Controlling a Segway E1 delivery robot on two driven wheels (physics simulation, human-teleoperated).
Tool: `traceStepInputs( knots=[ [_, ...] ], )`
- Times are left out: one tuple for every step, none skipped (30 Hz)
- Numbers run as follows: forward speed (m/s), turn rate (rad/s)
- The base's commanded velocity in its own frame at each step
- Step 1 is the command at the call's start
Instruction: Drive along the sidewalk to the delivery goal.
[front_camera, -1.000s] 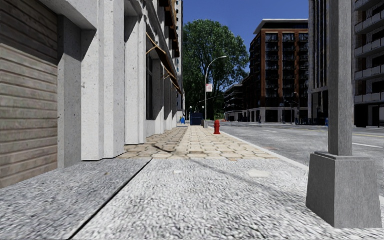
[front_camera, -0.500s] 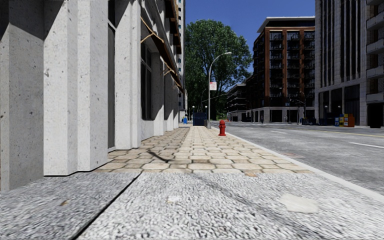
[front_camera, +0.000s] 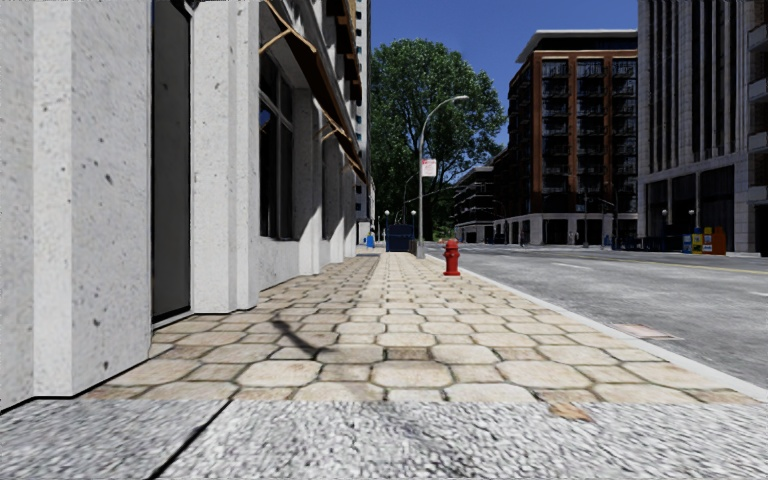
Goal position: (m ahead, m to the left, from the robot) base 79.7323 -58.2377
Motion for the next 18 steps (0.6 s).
traceStepInputs(
  knots=[
    [2.00, 0.00],
    [2.00, 0.00],
    [2.00, 0.00],
    [2.00, 0.00],
    [2.00, 0.00],
    [2.00, 0.00],
    [2.00, 0.00],
    [2.00, 0.03],
    [2.00, 0.11],
    [2.00, 0.11],
    [2.00, 0.14],
    [2.00, 0.15],
    [2.00, 0.15],
    [2.00, 0.15],
    [2.00, 0.15],
    [2.00, 0.15],
    [2.00, 0.15],
    [2.00, 0.15]
  ],
)
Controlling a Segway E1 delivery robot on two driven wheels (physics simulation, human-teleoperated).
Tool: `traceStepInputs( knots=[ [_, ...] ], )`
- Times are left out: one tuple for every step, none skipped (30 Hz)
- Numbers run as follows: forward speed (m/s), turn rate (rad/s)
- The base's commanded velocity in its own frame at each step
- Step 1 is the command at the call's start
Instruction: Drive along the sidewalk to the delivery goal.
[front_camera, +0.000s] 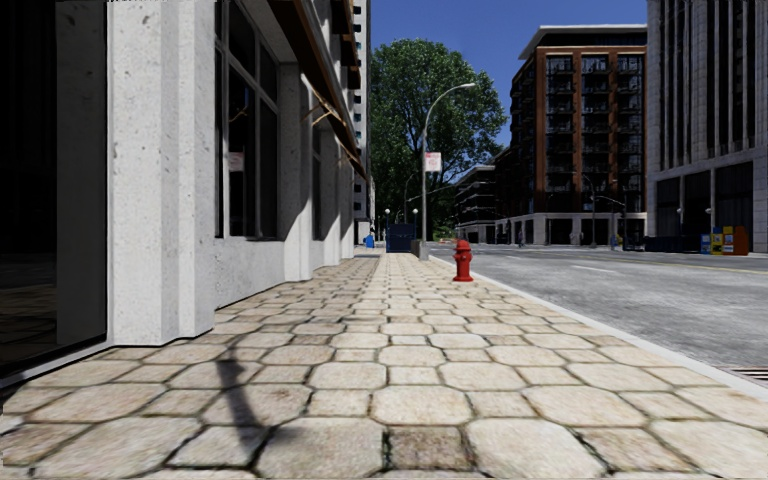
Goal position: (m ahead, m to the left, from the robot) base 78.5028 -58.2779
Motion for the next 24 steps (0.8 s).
traceStepInputs(
  knots=[
    [2.00, 0.15],
    [2.00, 0.15],
    [2.00, 0.15],
    [2.00, 0.03],
    [2.00, 0.03],
    [2.00, 0.00],
    [2.00, 0.00],
    [2.00, 0.00],
    [2.00, 0.00],
    [2.00, 0.00],
    [2.00, 0.08],
    [2.00, 0.15],
    [2.00, 0.18],
    [2.00, 0.18],
    [2.00, 0.20],
    [2.00, 0.20],
    [2.00, 0.21],
    [2.00, 0.21],
    [2.00, 0.21],
    [2.00, 0.21],
    [2.00, 0.21],
    [2.00, 0.21],
    [2.00, 0.21],
    [2.00, 0.21]
  ],
)
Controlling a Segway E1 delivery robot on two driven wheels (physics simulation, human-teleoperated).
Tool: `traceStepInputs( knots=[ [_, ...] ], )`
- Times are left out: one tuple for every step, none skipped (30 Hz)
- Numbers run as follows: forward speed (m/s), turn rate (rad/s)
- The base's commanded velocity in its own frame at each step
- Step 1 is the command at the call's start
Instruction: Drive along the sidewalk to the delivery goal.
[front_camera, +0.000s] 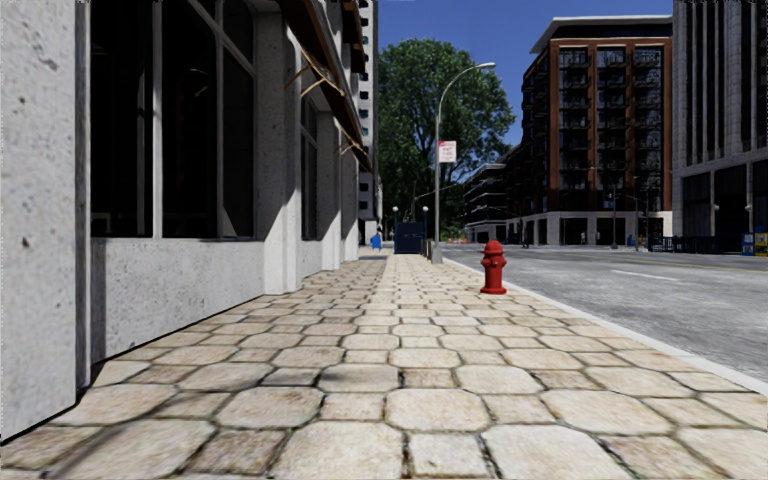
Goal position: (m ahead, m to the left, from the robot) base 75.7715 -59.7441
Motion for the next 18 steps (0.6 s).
traceStepInputs(
  knots=[
    [2.00, 0.21],
    [2.00, 0.20],
    [2.00, 0.20],
    [2.00, 0.16],
    [2.00, 0.06],
    [2.00, 0.00],
    [2.00, 0.00],
    [2.00, 0.00],
    [2.00, 0.00],
    [2.00, 0.00],
    [2.00, 0.00],
    [2.00, 0.00],
    [2.00, 0.00],
    [2.00, 0.00],
    [2.00, 0.02],
    [2.00, 0.02],
    [2.00, 0.04],
    [2.00, 0.04]
  ],
)
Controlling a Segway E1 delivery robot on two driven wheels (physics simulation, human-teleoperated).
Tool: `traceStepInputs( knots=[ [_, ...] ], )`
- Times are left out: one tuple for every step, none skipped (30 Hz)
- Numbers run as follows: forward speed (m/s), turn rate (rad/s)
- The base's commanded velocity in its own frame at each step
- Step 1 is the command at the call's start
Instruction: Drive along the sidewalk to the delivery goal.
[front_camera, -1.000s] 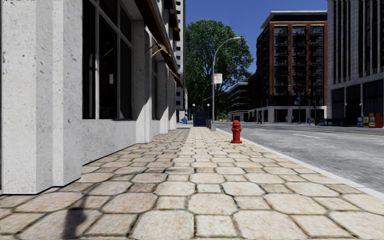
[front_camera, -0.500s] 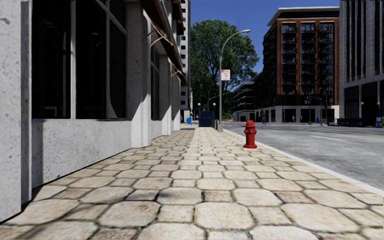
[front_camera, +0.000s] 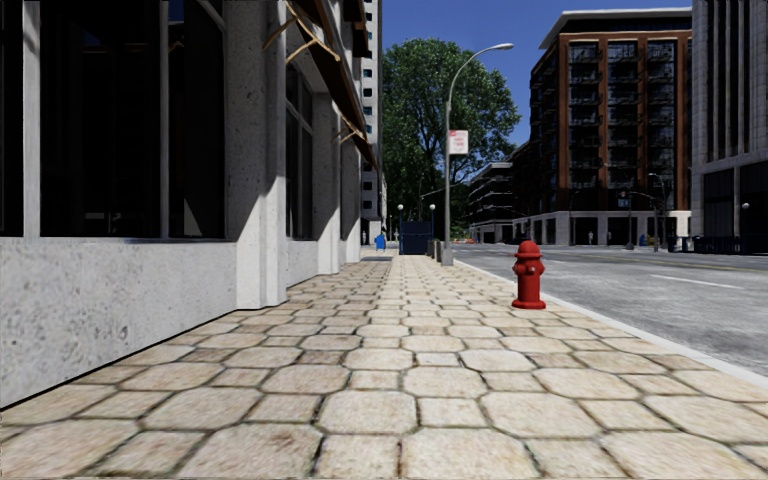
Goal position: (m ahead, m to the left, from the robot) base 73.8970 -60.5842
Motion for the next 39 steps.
traceStepInputs(
  knots=[
    [2.00, 0.01],
    [2.00, 0.01],
    [2.00, 0.00],
    [2.00, 0.00],
    [2.00, 0.00],
    [2.00, 0.00],
    [2.00, 0.00],
    [2.00, 0.00],
    [2.00, 0.00],
    [2.00, 0.00],
    [2.00, 0.00],
    [2.00, 0.00],
    [2.00, 0.00],
    [2.00, 0.00],
    [2.00, 0.00],
    [2.00, 0.00],
    [2.00, 0.00],
    [2.00, 0.00],
    [2.00, 0.00],
    [2.00, 0.00],
    [2.00, 0.00],
    [2.00, 0.00],
    [2.00, 0.00],
    [2.00, 0.00],
    [2.00, 0.00],
    [2.00, 0.00],
    [2.00, 0.00],
    [2.00, 0.00],
    [2.00, 0.00],
    [2.00, 0.00],
    [2.00, 0.00],
    [2.00, 0.00],
    [2.00, 0.00],
    [2.00, 0.00],
    [2.00, 0.00],
    [2.00, 0.00],
    [2.00, 0.00],
    [2.00, 0.00],
    [2.00, 0.00]
  ],
)
